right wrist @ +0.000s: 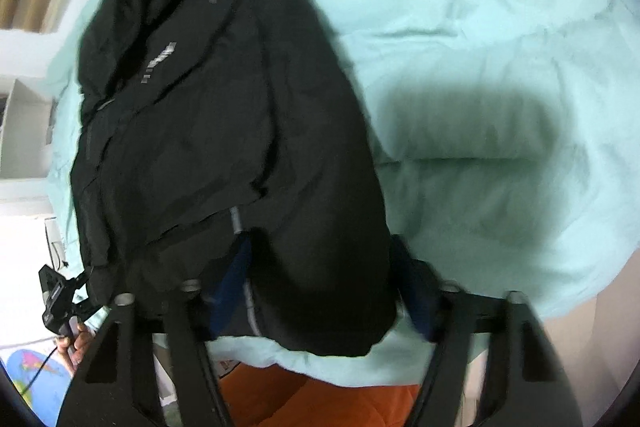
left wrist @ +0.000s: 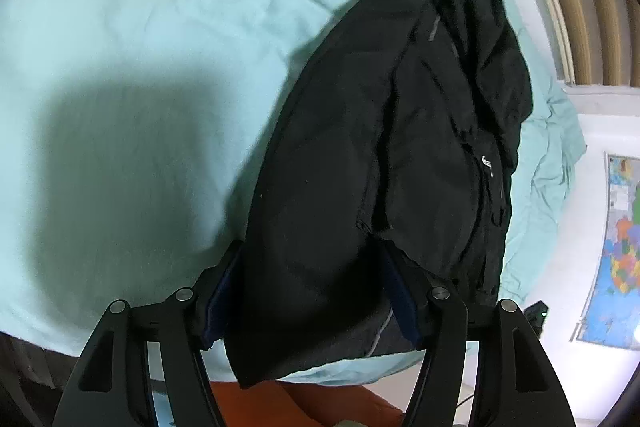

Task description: Fold large clothes

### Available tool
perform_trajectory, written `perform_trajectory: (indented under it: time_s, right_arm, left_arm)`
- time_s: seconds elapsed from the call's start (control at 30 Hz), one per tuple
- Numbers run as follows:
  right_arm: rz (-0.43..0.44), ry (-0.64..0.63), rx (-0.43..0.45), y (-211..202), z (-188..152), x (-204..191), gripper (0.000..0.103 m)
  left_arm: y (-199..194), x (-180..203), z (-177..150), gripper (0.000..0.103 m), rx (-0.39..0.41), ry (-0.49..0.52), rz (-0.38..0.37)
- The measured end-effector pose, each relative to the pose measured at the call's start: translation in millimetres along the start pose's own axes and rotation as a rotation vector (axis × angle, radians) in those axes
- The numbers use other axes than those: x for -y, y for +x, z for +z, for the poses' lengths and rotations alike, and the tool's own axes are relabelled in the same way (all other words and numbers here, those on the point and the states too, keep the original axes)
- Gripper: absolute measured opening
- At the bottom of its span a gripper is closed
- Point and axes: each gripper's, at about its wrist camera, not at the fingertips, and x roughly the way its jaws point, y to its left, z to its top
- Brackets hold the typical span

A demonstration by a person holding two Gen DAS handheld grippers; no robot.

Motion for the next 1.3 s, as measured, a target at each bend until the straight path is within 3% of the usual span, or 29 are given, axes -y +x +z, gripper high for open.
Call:
perform_trajectory:
  time_s: [0.07, 0.1, 0.17, 0.27, 0.33, 0.37, 0.53, 0.57, 0.6, 0.63, 0.73, 0.97, 1.3]
  right_arm:
    - [-0.01, -0.057, 0.02, -9, -3, -13, 0.049]
    - [-0.017, -0.08, 0.026, -13, -5, -18, 0.049]
    - [0.006, -0.099, 0.027, -17, -6, -24, 0.049]
    - [0.039, -0.063, -0.005, -10, -2, -15, 0.05]
    - [0.077, -0.015, -0.029, -5, 1, -4, 0.057]
    - [0.096, 0.002, -0.037, -3, 1, -2, 0.062]
    - [0.085, -0.014, -0.064, 8, 6, -6, 0.067]
    - [0.077, -0.027, -0.054, 6, 6, -11, 0.061]
    - [0.059, -0.057, -0.029, -1, 7, -17, 0.036]
    - [0.062, -0.085, -0.017, -7, 7, -24, 0.029]
    - [0.049, -0.125, 0.041, -34, 12, -40, 0.019]
    - [0.07, -0.196, 0.223, -100, 54, -80, 0.016]
    - [0.071, -0.26, 0.38, -138, 157, -128, 0.015]
  left_arm:
    - [-12, 11, -5, 0.036, 0.032, 0.018, -0.021]
    - [-15, 17, -5, 0.034, 0.046, 0.025, -0.036]
    - [-23, 31, -6, 0.034, 0.069, 0.062, -0.064]
    - [-15, 38, -3, 0.034, 0.034, 0.093, -0.094]
    - [-6, 34, -1, 0.037, 0.008, 0.073, -0.111]
    - [0, 30, -1, 0.045, -0.007, 0.057, -0.117]
    - [13, 31, -6, 0.045, -0.004, 0.048, -0.092]
    - [8, 38, -7, 0.031, 0.018, 0.069, -0.097]
    - [4, 42, -7, 0.025, 0.027, 0.084, -0.104]
    - [-2, 51, -5, 0.023, 0.046, 0.107, -0.104]
    - [-23, 82, 1, 0.019, 0.1, 0.174, -0.115]
    - [-71, 136, 40, 0.018, 0.227, 0.263, -0.221]
    - [-92, 202, 131, 0.018, 0.361, 0.36, -0.241]
